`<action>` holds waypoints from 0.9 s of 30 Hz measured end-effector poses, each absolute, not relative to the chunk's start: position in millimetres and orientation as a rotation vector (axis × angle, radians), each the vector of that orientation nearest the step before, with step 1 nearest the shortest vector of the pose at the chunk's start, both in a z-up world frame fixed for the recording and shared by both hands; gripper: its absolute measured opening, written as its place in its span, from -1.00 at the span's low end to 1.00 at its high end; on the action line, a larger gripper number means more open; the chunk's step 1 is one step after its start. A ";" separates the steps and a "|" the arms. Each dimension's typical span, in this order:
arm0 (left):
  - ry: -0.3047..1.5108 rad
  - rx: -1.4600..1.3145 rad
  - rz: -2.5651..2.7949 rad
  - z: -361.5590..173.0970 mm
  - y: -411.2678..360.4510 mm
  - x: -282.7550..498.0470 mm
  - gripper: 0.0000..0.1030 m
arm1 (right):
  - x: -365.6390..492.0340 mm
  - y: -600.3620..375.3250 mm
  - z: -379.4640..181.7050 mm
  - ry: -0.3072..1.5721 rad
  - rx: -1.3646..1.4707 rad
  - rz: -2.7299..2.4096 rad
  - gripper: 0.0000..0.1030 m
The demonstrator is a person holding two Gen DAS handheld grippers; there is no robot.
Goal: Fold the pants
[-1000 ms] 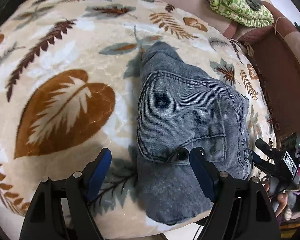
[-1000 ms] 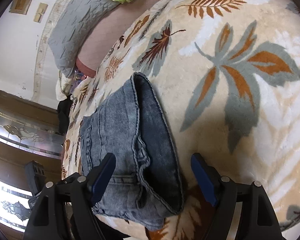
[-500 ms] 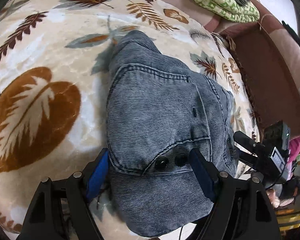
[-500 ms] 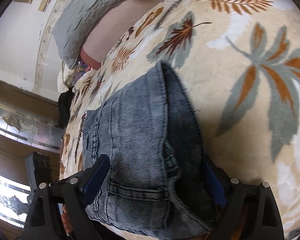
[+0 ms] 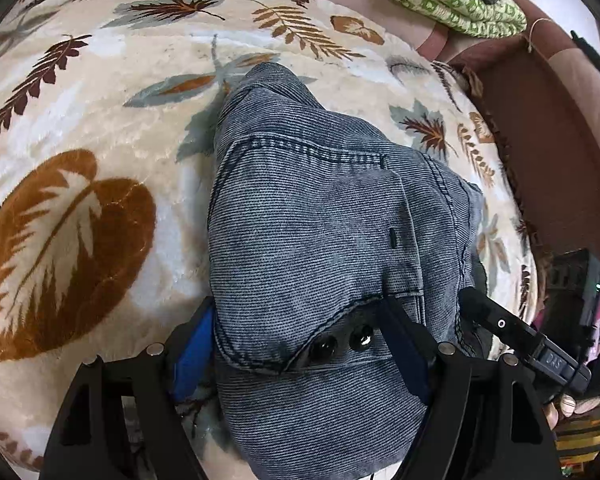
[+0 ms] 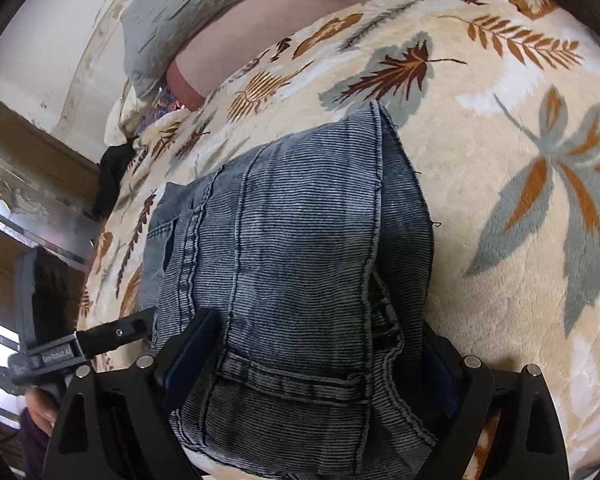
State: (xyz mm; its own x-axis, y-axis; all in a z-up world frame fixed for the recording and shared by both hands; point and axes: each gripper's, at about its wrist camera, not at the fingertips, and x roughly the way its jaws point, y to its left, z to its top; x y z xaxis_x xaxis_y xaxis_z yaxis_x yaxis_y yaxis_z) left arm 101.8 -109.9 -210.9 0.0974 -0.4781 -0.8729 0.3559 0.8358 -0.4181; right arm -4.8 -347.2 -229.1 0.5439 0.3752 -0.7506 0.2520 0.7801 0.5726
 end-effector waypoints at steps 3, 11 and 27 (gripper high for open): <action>1.328 -0.101 -0.594 -209.1 -111.8 99.4 0.54 | -5.3 -345.3 -227.5 1.010 0.687 0.085 0.64; 1.275 0.000 -0.563 -189.0 -120.1 88.7 -0.29 | -11.8 -342.2 -218.9 0.969 0.655 0.094 0.18; 1.146 -0.019 -0.565 -143.2 -102.1 78.3 -0.47 | -20.6 -325.9 -187.4 0.835 0.628 0.136 -0.23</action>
